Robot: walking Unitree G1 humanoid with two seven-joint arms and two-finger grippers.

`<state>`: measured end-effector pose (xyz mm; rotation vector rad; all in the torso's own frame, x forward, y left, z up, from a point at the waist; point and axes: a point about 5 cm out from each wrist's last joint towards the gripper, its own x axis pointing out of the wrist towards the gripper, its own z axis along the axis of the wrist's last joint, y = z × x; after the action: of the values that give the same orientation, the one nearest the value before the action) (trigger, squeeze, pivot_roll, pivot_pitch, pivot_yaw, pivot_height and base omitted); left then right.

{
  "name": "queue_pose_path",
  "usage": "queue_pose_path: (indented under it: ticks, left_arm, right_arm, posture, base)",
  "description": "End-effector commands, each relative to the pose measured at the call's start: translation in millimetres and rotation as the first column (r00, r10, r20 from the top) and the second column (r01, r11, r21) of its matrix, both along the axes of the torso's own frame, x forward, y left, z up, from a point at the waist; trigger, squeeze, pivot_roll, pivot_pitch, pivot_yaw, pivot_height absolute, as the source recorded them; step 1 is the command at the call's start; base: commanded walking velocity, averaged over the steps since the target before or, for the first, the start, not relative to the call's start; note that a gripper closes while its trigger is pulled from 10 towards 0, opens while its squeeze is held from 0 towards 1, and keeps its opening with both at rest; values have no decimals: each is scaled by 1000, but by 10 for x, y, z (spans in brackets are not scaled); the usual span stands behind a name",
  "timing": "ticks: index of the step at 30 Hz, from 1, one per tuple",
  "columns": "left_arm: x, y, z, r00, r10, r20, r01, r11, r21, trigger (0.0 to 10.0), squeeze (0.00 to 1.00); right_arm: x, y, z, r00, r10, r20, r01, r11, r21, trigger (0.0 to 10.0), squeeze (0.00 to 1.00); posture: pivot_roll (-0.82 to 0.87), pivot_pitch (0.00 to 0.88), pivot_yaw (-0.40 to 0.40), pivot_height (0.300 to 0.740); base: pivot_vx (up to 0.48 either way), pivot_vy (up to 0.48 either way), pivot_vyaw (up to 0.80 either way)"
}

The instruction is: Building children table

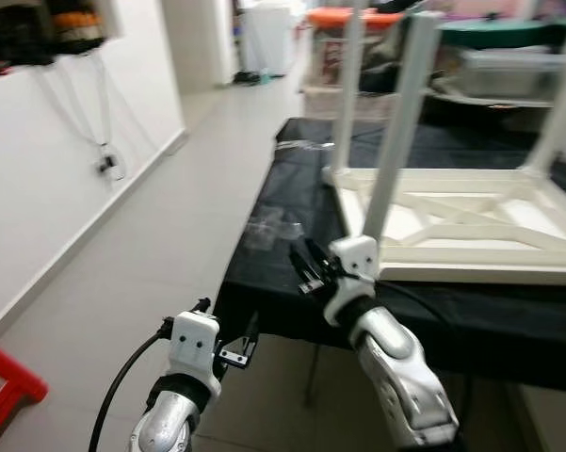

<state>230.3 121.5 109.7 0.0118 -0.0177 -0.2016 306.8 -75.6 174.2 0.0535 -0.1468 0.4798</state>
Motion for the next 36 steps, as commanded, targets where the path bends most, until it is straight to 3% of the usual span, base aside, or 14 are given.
queue_pose_path:
  ticks: [1, 24, 31, 36]
  left_arm:
    - [5, 0, -9, 1000, 9, -10, -9, 1000, -10, 10000, 0]
    - [13, 16, -23, 1000, 22, -14, -22, 1000, -14, 10000, 0]
    - [14, 16, -18, 1000, 20, -13, -20, 1000, -14, 10000, 0]
    - [9, 14, -12, 1000, 17, -11, -17, 1000, -16, 10000, 0]
  right_arm:
    - [54, -35, -15, 999, -42, 4, 42, 999, 13, 10000, 0]
    - [149, 134, 37, 998, -38, 41, 35, 997, 65, 10000, 0]
    - [163, 157, 124, 996, -53, 70, 47, 996, 81, 10000, 0]
    - [190, 50, 154, 972, -214, 101, 209, 976, 55, 10000, 0]
  posture:
    - [86, 0, -31, 740]
    - [87, 0, -31, 740]
    - [85, 0, -31, 740]
    - [86, 0, -33, 740]
  base:
    - [0, 0, 0]
    - [308, 0, 0]
    - [0, 0, 0]
    - [0, 0, 0]
